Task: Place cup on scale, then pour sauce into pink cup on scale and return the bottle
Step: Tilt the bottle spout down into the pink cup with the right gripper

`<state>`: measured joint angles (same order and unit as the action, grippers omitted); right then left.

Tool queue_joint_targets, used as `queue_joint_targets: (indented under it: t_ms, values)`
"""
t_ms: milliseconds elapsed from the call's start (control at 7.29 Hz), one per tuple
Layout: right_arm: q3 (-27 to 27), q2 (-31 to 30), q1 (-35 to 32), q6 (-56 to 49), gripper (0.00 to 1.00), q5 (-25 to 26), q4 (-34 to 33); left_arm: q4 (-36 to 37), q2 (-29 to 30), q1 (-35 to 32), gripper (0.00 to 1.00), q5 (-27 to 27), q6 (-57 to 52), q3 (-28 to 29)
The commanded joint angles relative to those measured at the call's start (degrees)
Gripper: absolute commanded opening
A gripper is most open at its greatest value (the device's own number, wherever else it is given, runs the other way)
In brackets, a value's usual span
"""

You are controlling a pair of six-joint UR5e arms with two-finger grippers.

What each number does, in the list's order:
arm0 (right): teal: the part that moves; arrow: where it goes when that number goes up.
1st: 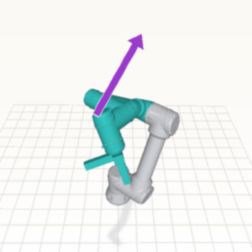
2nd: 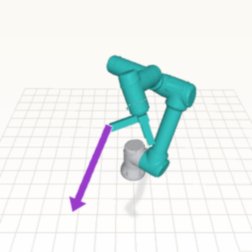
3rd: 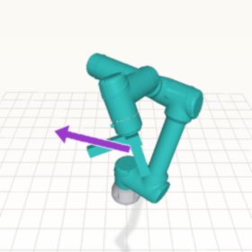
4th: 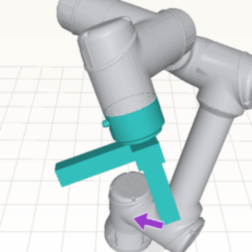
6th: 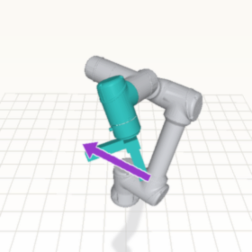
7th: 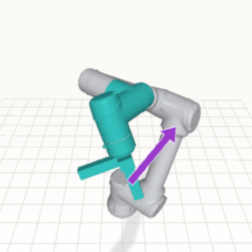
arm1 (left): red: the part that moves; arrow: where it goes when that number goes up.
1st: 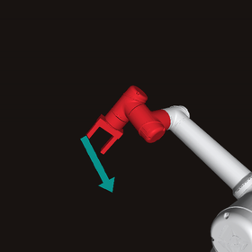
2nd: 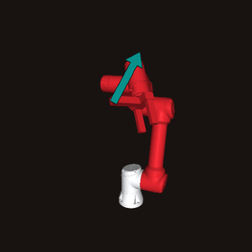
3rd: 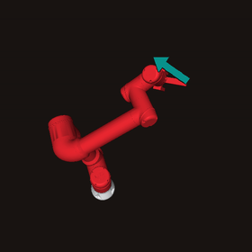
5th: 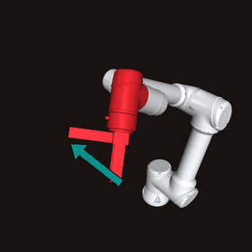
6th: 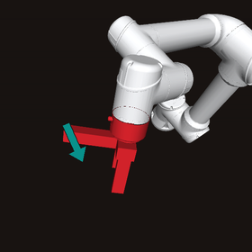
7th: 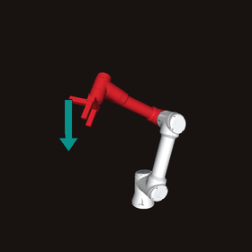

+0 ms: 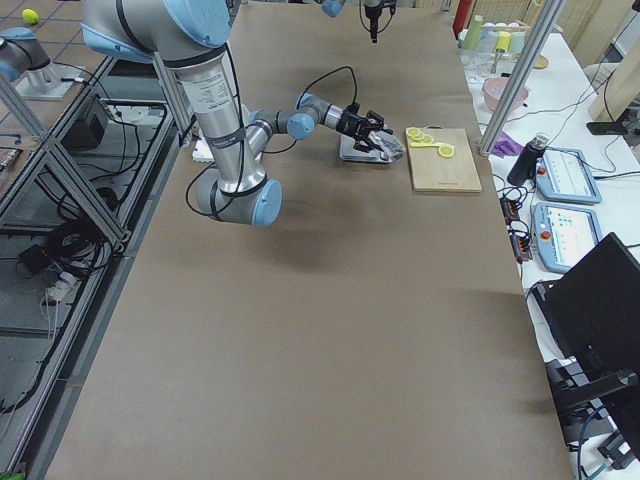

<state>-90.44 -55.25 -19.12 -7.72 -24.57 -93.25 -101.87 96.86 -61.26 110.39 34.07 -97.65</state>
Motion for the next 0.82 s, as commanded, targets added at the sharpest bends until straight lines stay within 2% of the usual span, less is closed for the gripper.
queue_joint_targets:
  t_ms: [0,274,686]
  values:
    - [0.08,-0.12,0.05,-2.82,0.0,1.1,0.0,0.0,0.0,0.0,0.98,0.0,0.03,0.0]
    - [-0.09,0.05,-0.04,-5.89,0.0,1.19,0.09,0.0,0.0,0.0,0.98,0.0,0.03,0.0]
    - [-0.53,0.14,-0.13,-4.69,0.0,0.58,0.96,-0.09,-0.09,0.0,0.98,0.0,0.03,0.0]
